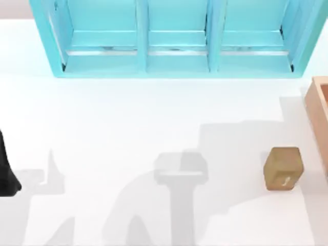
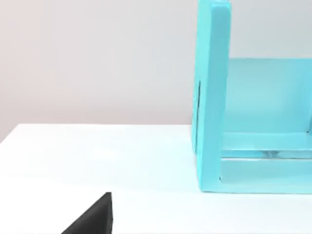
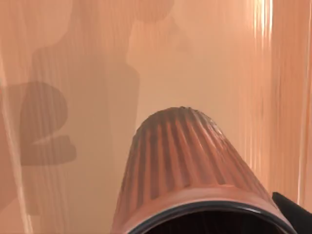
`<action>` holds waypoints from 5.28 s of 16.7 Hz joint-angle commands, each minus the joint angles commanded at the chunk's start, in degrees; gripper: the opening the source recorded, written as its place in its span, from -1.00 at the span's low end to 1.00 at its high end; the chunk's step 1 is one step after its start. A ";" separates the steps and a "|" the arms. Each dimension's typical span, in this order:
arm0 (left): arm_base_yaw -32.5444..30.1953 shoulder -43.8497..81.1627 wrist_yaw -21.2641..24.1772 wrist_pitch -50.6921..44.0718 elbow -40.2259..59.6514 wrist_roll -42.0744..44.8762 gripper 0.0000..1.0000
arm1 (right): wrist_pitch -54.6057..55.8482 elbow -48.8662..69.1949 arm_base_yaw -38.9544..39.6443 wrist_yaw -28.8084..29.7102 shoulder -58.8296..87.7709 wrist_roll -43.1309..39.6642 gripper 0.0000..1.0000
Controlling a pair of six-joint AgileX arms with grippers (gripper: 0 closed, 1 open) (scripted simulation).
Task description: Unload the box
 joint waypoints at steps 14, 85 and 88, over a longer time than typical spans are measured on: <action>0.00 0.00 0.00 0.00 0.00 0.00 1.00 | -8.79 8.54 -0.94 -1.84 8.10 -2.31 -1.00; 0.00 0.00 0.00 0.00 0.00 0.00 1.00 | 21.51 -24.97 54.12 0.90 5.74 52.38 1.00; 0.00 0.00 0.00 0.00 0.00 0.00 1.00 | 20.59 -24.21 54.04 0.89 5.65 52.37 1.00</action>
